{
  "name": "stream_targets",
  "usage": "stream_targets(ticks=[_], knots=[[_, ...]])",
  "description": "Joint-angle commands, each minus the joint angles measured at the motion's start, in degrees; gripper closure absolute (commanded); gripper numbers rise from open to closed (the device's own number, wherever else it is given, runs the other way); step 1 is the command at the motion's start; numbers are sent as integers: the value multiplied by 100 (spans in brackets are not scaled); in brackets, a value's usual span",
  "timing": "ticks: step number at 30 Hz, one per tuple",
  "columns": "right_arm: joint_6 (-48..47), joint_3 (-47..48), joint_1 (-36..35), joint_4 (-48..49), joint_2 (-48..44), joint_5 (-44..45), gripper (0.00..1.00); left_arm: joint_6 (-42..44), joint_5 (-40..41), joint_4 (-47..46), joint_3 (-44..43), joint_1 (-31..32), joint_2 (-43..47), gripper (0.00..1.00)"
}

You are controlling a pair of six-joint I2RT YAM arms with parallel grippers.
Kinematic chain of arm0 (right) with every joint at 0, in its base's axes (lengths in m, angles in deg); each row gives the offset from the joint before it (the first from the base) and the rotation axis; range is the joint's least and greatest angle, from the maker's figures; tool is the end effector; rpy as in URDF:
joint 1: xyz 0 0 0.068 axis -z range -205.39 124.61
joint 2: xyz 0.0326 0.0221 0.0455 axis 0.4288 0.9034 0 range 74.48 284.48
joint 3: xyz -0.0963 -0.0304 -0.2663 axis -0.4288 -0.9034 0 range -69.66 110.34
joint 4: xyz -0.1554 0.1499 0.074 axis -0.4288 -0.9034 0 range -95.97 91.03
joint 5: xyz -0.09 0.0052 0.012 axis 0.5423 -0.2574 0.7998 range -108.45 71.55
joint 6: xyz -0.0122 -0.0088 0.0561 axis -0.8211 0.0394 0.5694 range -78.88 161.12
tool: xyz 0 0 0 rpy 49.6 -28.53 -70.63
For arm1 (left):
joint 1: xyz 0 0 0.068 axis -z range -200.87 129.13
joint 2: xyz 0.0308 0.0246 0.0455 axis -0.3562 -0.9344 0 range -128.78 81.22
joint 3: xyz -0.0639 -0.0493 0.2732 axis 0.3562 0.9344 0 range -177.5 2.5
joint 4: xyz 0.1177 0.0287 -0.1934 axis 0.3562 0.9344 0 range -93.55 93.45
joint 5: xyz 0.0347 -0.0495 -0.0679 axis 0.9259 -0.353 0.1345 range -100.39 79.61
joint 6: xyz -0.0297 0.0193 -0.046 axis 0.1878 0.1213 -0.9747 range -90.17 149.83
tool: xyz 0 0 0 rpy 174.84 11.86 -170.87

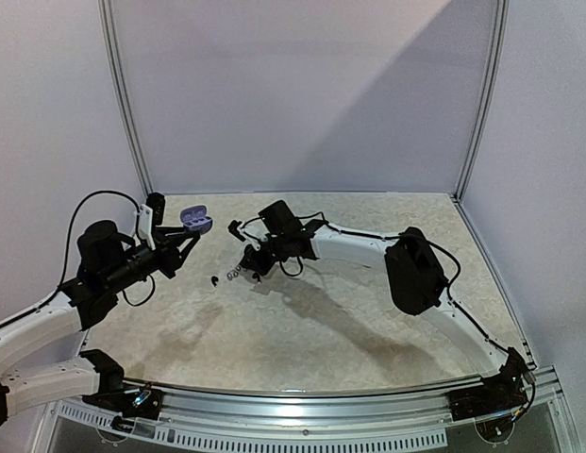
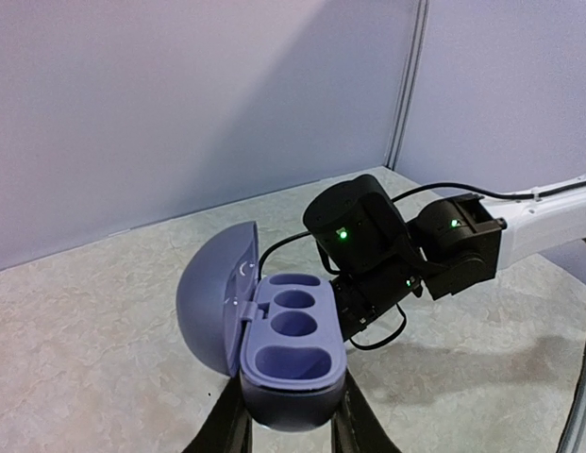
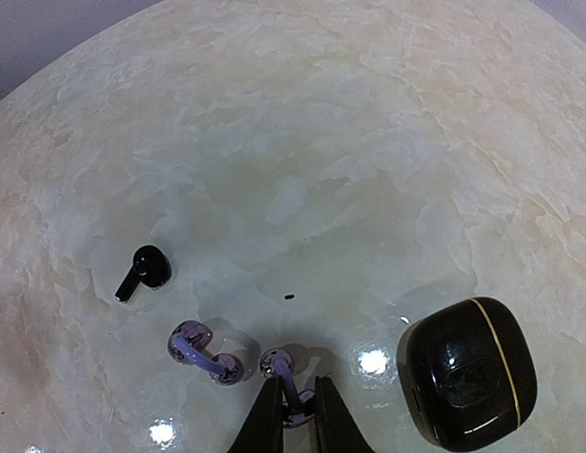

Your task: Insert the wireless bluetooth earbuds into the charging case

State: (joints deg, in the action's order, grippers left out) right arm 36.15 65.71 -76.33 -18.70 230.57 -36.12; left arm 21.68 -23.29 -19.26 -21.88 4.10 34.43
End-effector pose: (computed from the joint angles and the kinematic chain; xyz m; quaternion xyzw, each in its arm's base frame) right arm 0.3531 0.4553 0.1338 -0.4774 0.7623 0.2901 0.3268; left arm 0.1418 -0.0764 0.2773 0.1825 0.7236 -0.2687 0.6090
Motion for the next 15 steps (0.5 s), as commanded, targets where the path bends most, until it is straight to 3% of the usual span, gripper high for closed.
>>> stream_targets(ticks=[1,10,15], knots=[[-80,95,-41,-141,127,-8,88,83,-30,-165,12,-90,-38,100],[-144,86,-41,-146,99,-29,94,107,-42,-158,-6,-103,-58,100],[-160,86,-73,-187,114,20,90,127,-48,-162,-31,-114,-101,100]])
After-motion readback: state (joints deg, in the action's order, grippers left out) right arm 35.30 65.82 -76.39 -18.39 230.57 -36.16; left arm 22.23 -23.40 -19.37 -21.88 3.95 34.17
